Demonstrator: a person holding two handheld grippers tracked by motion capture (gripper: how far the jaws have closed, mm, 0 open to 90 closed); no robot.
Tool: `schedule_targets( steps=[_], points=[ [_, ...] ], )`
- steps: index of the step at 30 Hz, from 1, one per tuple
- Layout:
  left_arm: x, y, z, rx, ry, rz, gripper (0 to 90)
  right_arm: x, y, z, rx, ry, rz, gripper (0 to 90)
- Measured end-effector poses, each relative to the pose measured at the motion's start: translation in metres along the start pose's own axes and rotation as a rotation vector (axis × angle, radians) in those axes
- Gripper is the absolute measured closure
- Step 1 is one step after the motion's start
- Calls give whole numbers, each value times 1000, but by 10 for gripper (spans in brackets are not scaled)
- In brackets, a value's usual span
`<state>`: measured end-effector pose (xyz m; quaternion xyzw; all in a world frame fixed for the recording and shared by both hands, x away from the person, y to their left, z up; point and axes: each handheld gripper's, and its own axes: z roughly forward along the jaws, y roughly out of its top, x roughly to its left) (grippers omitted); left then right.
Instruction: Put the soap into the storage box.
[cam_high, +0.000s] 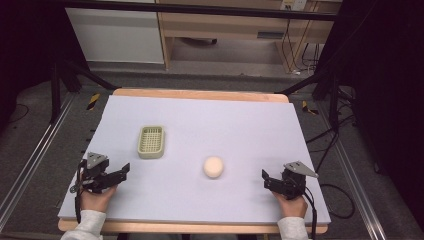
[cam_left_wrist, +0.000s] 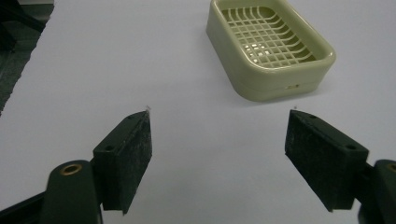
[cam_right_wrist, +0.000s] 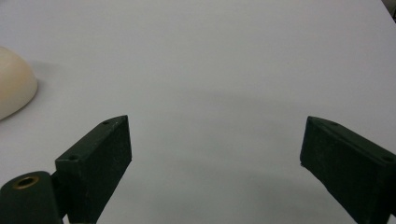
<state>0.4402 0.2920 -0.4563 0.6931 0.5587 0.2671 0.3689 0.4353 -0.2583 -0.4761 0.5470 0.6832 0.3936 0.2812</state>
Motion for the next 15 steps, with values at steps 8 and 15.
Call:
schedule_targets(
  steps=[8,15],
  points=[
    [-8,1,-1,-3,-2,27,258,-1,-1,0,2,-1,0,93],
    [-15,3,-1,-5,-8,50,258,1,0,1,9,1,-2,93]
  ],
)
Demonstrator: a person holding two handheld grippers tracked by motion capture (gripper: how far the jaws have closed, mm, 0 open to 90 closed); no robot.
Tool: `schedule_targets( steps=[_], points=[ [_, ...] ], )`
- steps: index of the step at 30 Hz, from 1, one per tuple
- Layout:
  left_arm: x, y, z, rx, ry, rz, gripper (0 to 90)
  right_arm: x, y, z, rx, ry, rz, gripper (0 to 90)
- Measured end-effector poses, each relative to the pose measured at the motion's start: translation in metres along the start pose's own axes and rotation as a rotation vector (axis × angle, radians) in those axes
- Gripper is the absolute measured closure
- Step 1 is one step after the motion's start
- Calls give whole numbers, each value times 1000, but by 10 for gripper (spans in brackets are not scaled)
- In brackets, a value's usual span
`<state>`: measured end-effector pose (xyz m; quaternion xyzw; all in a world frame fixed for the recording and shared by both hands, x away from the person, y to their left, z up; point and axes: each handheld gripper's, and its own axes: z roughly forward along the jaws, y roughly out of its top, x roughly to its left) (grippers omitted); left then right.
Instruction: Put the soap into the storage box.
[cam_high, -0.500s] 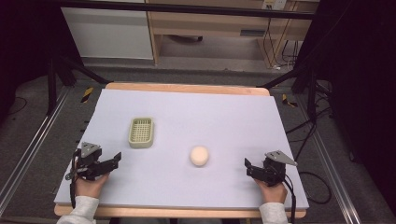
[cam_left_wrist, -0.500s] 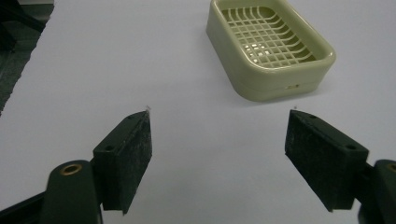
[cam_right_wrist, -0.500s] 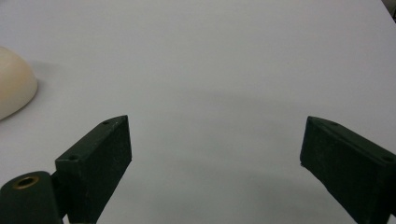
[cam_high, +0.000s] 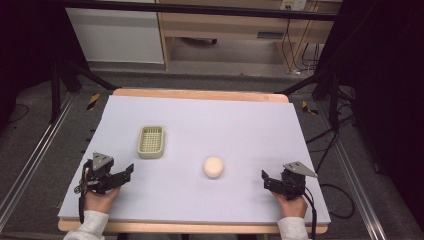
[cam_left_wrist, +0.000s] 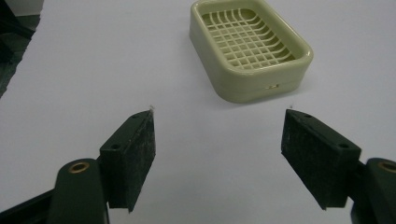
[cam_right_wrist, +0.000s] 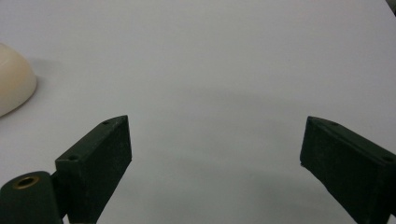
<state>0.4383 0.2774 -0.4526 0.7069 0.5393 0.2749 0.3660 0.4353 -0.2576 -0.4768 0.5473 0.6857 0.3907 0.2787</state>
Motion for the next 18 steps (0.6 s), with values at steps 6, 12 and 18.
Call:
schedule_targets(
  steps=[6,12,18],
  points=[
    [-8,2,1,-5,-15,13,254,0,0,0,2,-3,-4,93],
    [-13,5,1,-8,-20,21,250,0,0,1,-3,-7,-11,93],
    [-18,6,1,-14,-33,22,249,1,0,1,-2,-11,-14,93]
  ],
)
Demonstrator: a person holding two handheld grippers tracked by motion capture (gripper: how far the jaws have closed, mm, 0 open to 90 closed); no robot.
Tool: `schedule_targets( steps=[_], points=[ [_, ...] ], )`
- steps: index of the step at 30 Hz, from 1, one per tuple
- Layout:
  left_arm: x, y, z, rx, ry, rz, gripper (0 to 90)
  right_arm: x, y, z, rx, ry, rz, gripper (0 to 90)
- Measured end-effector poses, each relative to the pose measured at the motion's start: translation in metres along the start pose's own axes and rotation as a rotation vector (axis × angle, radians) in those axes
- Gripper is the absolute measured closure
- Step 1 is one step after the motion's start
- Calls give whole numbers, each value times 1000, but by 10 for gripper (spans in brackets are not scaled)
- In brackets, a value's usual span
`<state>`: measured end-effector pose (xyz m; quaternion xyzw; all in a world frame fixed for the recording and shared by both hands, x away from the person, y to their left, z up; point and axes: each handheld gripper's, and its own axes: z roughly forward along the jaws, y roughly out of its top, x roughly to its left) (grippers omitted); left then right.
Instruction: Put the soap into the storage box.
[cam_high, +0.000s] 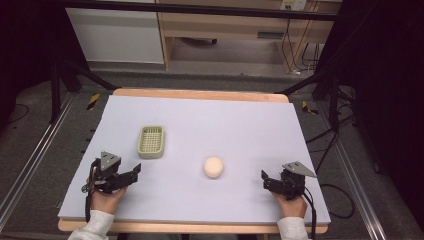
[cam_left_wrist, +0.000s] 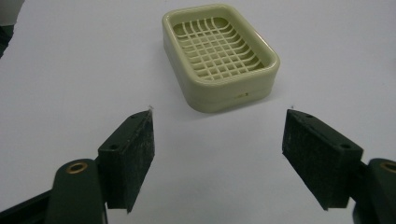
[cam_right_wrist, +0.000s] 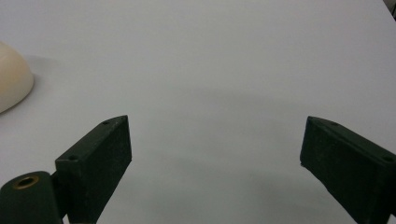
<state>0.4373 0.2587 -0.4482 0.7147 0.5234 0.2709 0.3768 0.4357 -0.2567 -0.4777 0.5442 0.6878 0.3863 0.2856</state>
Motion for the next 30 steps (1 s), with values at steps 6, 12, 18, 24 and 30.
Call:
schedule_targets(
  steps=[6,12,18,24,30],
  points=[
    [-6,2,1,-7,-13,6,251,0,0,0,0,-1,0,93],
    [-10,5,0,-15,-21,13,251,1,0,0,2,-1,1,93],
    [-12,7,0,-16,-27,18,250,1,0,1,0,-2,0,93],
    [-17,10,-1,-24,-43,20,246,1,0,1,-1,-4,2,93],
    [-21,15,-1,-5,-64,35,240,0,0,1,-7,-8,2,93]
  ],
)
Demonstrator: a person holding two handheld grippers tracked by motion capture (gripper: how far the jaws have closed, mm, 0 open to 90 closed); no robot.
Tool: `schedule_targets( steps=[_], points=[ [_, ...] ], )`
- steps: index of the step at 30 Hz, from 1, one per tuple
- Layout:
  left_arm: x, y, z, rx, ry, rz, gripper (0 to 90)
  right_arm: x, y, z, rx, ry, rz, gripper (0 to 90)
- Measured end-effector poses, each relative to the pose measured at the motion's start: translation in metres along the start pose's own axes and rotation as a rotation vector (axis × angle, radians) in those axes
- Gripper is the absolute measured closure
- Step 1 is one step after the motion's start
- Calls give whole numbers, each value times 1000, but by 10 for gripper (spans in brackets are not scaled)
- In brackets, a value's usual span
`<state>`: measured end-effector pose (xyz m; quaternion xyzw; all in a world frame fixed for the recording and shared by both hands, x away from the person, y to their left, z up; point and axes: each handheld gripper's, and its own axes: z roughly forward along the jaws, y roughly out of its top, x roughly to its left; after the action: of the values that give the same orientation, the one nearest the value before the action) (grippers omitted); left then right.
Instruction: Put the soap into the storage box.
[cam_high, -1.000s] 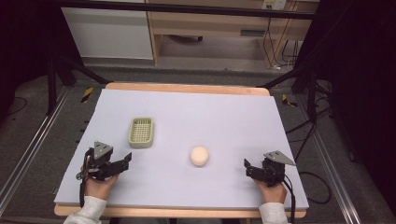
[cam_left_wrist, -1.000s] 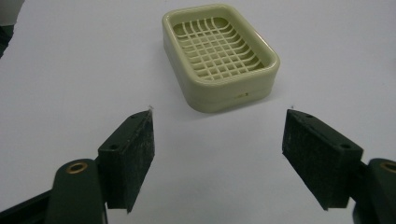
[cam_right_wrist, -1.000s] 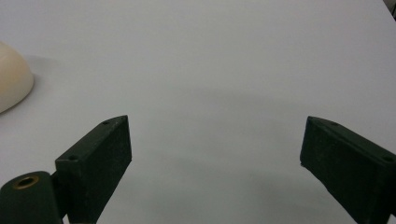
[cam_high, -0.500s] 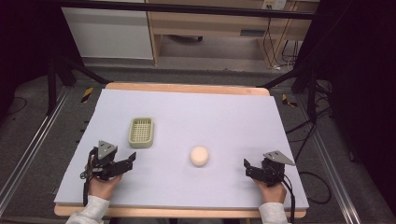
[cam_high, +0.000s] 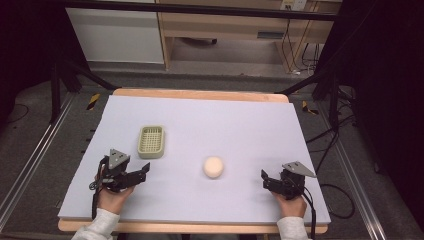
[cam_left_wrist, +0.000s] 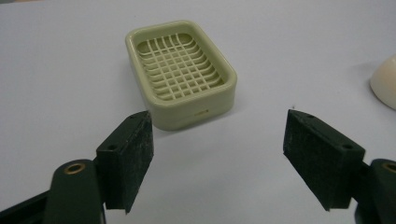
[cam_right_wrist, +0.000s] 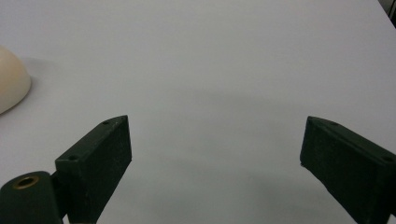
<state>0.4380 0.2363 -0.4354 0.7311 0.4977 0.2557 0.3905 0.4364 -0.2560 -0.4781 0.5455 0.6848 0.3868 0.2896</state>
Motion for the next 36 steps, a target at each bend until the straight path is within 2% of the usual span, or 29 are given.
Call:
schedule_targets(
  steps=[11,24,27,36],
  points=[
    [-10,13,-2,-19,-24,13,233,0,0,1,4,-6,-2,93],
    [-37,31,6,-45,-63,36,209,0,-1,0,0,-5,-1,93],
    [-43,31,10,-24,-72,55,201,0,0,0,0,-3,0,93],
    [-60,34,20,-10,-90,75,193,0,0,1,0,-3,-1,93]
  ],
)
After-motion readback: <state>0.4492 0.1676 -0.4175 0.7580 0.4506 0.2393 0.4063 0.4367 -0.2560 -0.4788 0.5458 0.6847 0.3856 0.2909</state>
